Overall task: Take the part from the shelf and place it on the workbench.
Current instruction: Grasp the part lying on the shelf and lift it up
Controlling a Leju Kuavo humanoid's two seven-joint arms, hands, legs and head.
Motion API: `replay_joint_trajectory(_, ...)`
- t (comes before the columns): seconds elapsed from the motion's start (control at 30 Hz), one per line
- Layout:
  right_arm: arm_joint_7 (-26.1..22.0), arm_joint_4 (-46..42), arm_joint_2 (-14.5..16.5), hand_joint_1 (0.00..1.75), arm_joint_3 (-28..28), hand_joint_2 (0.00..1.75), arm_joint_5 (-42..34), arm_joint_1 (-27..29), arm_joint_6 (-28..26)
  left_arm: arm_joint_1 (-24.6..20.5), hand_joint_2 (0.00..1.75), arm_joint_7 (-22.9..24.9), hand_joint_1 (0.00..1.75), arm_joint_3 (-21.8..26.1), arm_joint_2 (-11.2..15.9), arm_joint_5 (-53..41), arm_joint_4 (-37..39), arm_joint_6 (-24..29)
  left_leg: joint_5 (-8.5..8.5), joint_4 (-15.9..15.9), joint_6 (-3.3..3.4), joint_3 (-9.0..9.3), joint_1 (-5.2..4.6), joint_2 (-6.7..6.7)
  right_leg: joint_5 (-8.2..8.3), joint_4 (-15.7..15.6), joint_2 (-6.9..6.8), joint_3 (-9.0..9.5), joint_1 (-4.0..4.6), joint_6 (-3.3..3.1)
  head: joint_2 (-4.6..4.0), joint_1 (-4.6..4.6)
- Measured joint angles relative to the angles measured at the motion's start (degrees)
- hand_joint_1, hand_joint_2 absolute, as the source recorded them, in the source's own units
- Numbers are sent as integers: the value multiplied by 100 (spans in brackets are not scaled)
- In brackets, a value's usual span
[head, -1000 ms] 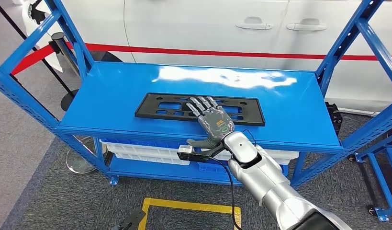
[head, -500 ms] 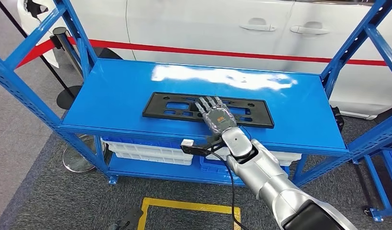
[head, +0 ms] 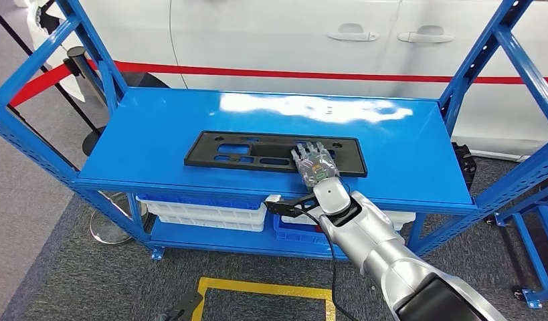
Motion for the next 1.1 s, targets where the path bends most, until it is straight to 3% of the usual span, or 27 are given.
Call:
replay_joint_trajectory(0.03, 30, 11, 0, 163, -1, 175, -16, 3, -12, 3, 0, 1, 0, 0, 0, 1, 0, 1, 95, -42, -3, 14, 0, 1, -7, 11, 3, 2, 2, 0, 0, 0)
replay_joint_trajectory(0.07, 48, 18, 1, 164, -1, 175, -29, 1, -28, 3, 0, -1, 0, 0, 1, 2, 0, 2, 281, -298, 0, 133, 1, 3, -20, 27, 9, 7, 2, 5, 0, 0)
replay_joint_trajectory(0.1, 59, 21, 3, 165, -2, 175, -43, -3, -45, -1, 0, -4, 0, 0, 1, 2, 0, 3, 493, -699, 11, 317, 2, 6, -41, 51, 15, 13, 0, 17, 0, 0)
replay_joint_trajectory(0.17, 65, 22, 9, 167, -6, 175, -63, -19, -75, -12, 0, -14, 0, 0, 2, 2, 0, 5, 710, -1334, 46, 630, -8, 4, -82, 106, 26, 0, 13, 57, 0, 0)
replay_joint_trajectory(0.2, 68, 24, 10, 167, -10, 175, -71, -28, -90, -14, 0, -19, 0, 0, 1, 2, 1, 5, 720, -1476, 69, 697, -15, 0, -92, 127, 31, -14, 21, 80, 0, 1)
replay_joint_trajectory(0.33, 67, 28, 5, 169, -27, 175, -98, -56, -159, -11, 0, -31, 0, 2, 3, 1, 2, 6, 724, -1552, 189, 734, -13, -2, -170, 224, 36, -63, 22, 172, 0, 2)
replay_joint_trajectory(0.4, 58, 29, -1, 173, -32, 175, -107, -66, -179, -24, 0, -37, 0, 1, 2, 0, 2, 5, 738, -1579, 241, 749, 5, 8, -460, 719, 23, -290, -2, 233, 0, 2)
replay_joint_trajectory(0.47, 49, 32, -2, 175, -33, 175, -112, -64, -187, -28, 0, -40, 0, 0, 2, -1, 2, 4, 734, -1580, 261, 750, 5, 14, -779, 1484, 8, -673, -24, 276, 0, 2)
replay_joint_trajectory(0.5, 40, 35, -3, 175, -33, 175, -113, -58, -192, -27, 0, -40, 0, 0, 2, -1, 2, 4, 731, -1579, 264, 754, 5, 14, -823, 1723, 3, -805, -33, 285, 0, 2)
replay_joint_trajectory(0.53, 32, 38, -3, 175, -33, 175, -114, -55, -204, -26, 0, -40, 0, 0, 2, -1, 2, 4, 727, -1578, 264, 761, 5, 10, -756, 1756, 0, -841, -39, 285, 0, 2)
replay_joint_trajectory(0.57, 18, 39, -4, 175, -33, 175, -114, -56, -221, -26, 0, -39, 0, 0, 2, -1, 2, 4, 720, -1578, 260, 775, 5, 2, -578, 1542, -1, -752, -43, 274, 0, 2)
replay_joint_trajectory(0.63, -21, 41, -4, 175, -36, 175, -120, -64, -273, -28, 0, -33, 0, 1, -1, 1, 2, 4, 698, -1578, 237, 811, -1, -16, -162, 732, 1, -361, -28, 223, 0, 2)
replay_joint_trajectory(0.7, -90, 41, -3, 175, -47, 175, -172, -67, -355, -30, 0, -28, 0, 2, -5, 7, 2, 8, 680, -1576, 192, 824, -14, -24, 3, 187, 6, -102, 8, 177, 0, 2)
replay_joint_trajectory(0.8, -238, 36, 2, 175, -129, 175, -363, -55, -505, -26, 0, -25, 0, 2, -11, 29, 2, 19, 669, -1602, 100, 832, -10, -26, 1, 76, 7, -60, 18, 121, 0, 2)
replay_joint_trajectory(0.87, -288, 29, 8, 175, -198, 175, -432, -62, -545, -23, 0, -21, 0, 2, -15, 39, 2, 26, 507, -1398, 56, 759, -10, -17, 28, 12, -9, -21, -15, 54, 0, 1)
replay_joint_trajectory(0.97, -302, 27, 11, 175, -229, 175, -455, -40, -552, -15, 0, -19, 0, 2, -14, 44, 2, 30, -23, -327, 15, 284, 0, -4, 36, -12, -26, -6, -16, 5, 0, 0)
replay_joint_trajectory(1.0, -305, 27, 11, 175, -231, 175, -460, -28, -555, -7, 0, -17, 0, 2, -13, 45, 2, 30, -110, -30, 2, 141, 2, -4, 34, -8, -27, -7, -11, 3, 0, 0)
replay_joint_trajectory(1.03, -323, 27, 11, 175, -239, 175, -486, -20, -565, 0, 0, -16, 0, 2, -13, 49, 2, 30, -82, 60, -5, 91, 3, -3, 32, -2, -24, -7, -8, 2, 0, 0)
replay_joint_trajectory(1.07, -366, 26, 11, 175, -262, 175, -548, -16, -588, 3, 0, -15, 0, 2, -13, 52, 2, 30, 55, -83, -7, 150, 4, -1, 27, 8, -21, -4, -9, 5, 0, 0)
replay_joint_trajectory(1.1, -465, 20, 12, 175, -315, 175, -682, -15, -632, 3, 0, -16, 0, 2, -13, 56, 2, 31, 266, -426, -4, 306, 8, 2, 17, 25, -16, -1, -12, 12, 0, 0)
